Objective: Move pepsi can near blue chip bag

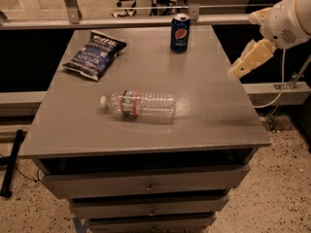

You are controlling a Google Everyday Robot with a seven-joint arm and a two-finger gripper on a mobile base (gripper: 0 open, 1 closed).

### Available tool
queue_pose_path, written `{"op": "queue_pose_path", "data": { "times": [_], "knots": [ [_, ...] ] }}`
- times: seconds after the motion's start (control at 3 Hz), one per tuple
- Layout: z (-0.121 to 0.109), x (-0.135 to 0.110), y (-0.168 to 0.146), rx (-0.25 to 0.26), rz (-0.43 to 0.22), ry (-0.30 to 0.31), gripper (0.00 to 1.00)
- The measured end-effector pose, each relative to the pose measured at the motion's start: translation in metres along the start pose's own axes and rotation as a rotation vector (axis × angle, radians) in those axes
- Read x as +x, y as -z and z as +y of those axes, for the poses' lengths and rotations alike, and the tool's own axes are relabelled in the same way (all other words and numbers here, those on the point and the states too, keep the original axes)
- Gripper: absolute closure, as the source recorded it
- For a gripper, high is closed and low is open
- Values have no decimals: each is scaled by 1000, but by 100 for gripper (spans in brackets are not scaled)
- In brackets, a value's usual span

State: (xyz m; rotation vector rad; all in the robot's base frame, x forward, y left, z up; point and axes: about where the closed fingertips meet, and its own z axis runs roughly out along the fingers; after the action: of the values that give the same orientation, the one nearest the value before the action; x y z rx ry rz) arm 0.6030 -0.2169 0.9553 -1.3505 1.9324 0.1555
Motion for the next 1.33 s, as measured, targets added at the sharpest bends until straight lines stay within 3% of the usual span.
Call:
{"op": "queue_pose_path", "data": {
  "times": [0.33,0.67,1.33],
  "knots": [
    [-2,-5,-19,2,-59,-25,0],
    [-18,-21,-60,28,-167,-62,0],
    [-80,-42,-125,164,-348,-110,0]
  ]
}}
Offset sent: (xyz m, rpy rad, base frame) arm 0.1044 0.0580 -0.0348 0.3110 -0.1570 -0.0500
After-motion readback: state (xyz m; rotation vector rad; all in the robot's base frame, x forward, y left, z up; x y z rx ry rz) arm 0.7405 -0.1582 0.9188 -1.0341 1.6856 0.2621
